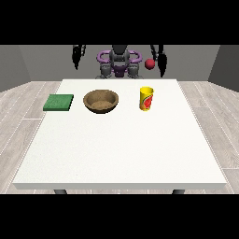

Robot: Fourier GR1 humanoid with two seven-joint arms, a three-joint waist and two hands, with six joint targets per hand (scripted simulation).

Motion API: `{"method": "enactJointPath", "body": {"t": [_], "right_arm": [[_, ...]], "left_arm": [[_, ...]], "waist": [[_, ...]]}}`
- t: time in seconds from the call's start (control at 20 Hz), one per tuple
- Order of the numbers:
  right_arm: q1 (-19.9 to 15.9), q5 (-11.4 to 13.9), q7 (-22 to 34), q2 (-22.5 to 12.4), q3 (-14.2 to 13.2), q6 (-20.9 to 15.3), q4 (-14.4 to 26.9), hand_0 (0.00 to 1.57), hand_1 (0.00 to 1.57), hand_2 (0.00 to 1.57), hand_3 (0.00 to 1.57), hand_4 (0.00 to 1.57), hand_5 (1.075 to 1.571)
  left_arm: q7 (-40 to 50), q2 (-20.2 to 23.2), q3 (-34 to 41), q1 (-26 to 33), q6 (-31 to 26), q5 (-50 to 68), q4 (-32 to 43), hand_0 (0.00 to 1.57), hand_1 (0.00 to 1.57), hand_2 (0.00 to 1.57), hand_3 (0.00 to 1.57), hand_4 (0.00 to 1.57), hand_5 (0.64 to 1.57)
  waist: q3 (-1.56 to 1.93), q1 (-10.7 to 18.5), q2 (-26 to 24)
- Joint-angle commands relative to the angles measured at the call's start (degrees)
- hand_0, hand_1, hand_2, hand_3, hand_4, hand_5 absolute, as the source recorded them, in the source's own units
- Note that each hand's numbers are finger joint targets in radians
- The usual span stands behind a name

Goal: Pick the cup and pour the ball into the bowl, then pick the bowl and place it on the pad

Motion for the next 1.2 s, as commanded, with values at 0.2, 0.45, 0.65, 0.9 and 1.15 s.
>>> {"method": "enactJointPath", "body": {"t": [0.2,0.45,0.65,0.9,1.15], "right_arm": [[-0.72,-0.48,5.57,-3.01,-1.05,0.84,-5.23,0.0,0.0,0.0,0.31,1.06,1.571],[-6.19,-4.9,17.95,6.45,8.09,-7.29,-12.03,0.0,0.0,0.0,0.0,0.85,1.57],[-5.46,-3.53,24.64,6.6,20.14,-22.62,-11.28,0.0,0.0,0.0,0.0,0.68,1.569],[-16.21,1.68,30.32,6.66,26.86,-29.59,-14.68,0.0,0.0,0.0,0.0,0.42,1.571],[-25.11,3.11,24.76,6.18,20.78,-24.02,-12.21,0.0,0.0,0.0,0.0,0.0,1.57]], "left_arm": [[4.77,2.17,0.05,-1.37,-0.61,0.37,-6.2,0.0,0.0,0.0,0.0,0.0,1.535],[15.85,-3.84,1.01,-6.98,0.04,11.89,-12.25,0.0,0.0,0.0,0.0,0.0,1.537],[23.89,-4.39,0.81,-5.94,1.45,15.84,-16.24,0.0,0.0,0.0,0.0,0.0,1.546],[16.8,-1.39,1.6,-4.64,-3.19,15.42,-17.19,0.0,0.0,0.0,0.0,0.0,1.529],[12.68,-0.55,4.52,-19.52,0.08,11.94,-12.45,0.0,0.0,0.0,0.0,0.0,1.512]], "waist": [[2.94,-0.56,-14.34],[3.35,0.88,-26.63],[3.45,4.65,-27.55],[3.43,0.52,-17.67],[3.48,-3.36,-2.84]]}}
